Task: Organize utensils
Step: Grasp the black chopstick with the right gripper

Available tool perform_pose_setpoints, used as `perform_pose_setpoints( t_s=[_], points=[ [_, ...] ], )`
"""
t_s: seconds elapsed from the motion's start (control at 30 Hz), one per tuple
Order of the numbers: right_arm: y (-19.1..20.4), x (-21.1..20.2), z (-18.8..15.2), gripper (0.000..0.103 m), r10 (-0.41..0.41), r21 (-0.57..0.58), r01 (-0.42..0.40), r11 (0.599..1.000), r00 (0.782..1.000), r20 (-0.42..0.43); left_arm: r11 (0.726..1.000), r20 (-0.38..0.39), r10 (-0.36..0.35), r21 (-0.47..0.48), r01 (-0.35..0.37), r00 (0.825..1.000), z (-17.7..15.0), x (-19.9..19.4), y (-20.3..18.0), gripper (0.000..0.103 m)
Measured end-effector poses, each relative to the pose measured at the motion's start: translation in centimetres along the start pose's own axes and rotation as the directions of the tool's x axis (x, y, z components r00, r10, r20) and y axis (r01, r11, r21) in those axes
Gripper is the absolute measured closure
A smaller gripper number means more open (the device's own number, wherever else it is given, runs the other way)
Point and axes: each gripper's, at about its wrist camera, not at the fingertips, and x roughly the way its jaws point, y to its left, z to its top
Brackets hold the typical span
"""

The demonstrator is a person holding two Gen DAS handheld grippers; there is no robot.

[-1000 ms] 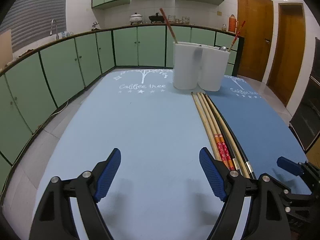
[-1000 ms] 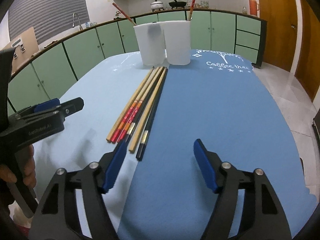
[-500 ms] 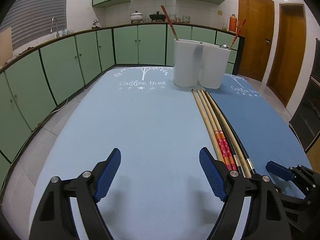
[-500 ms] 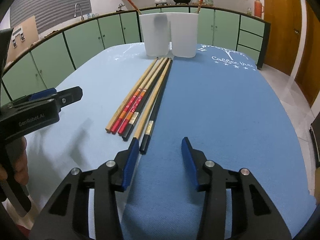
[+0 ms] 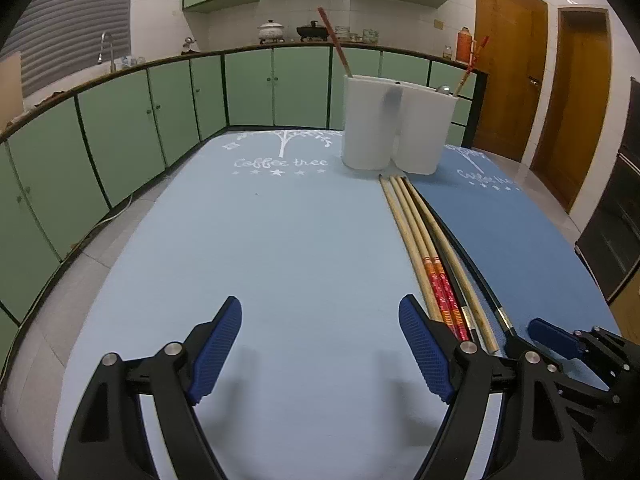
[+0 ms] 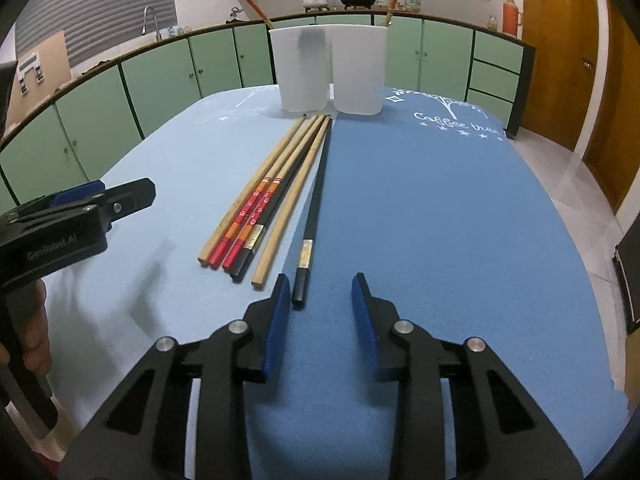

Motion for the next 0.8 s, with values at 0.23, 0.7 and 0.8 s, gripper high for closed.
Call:
perform_pose_setpoints(
  t_s=[0.23, 0.7, 0.8],
  points=[
    [0.0, 0.0, 0.1, 0.097, -0.007, -0.004, 0.007, 1.000, 1.000, -0.004, 0.999, -0.029, -0.036, 0.021, 0.037, 0.999, -0.3, 0.2, -1.0, 0.024],
    [-3.7, -0.3, 0.0, 0.097, -0.075, 0.098, 0.075, 0.992, 0.997, -0.005, 0.995, -0.091, -0.070, 0.057, 0.076, 0.993, -1.2, 1.6, -3.5, 0.024],
    [-3.7, -0.2, 0.0, 0.097, -0.072, 0.099, 0.072, 0.993, 0.997, -0.004, 0.995, -0.106, -0.071, 0.057, 0.077, 0.992, -1.4, 2.1, -3.7, 0.026]
  ],
)
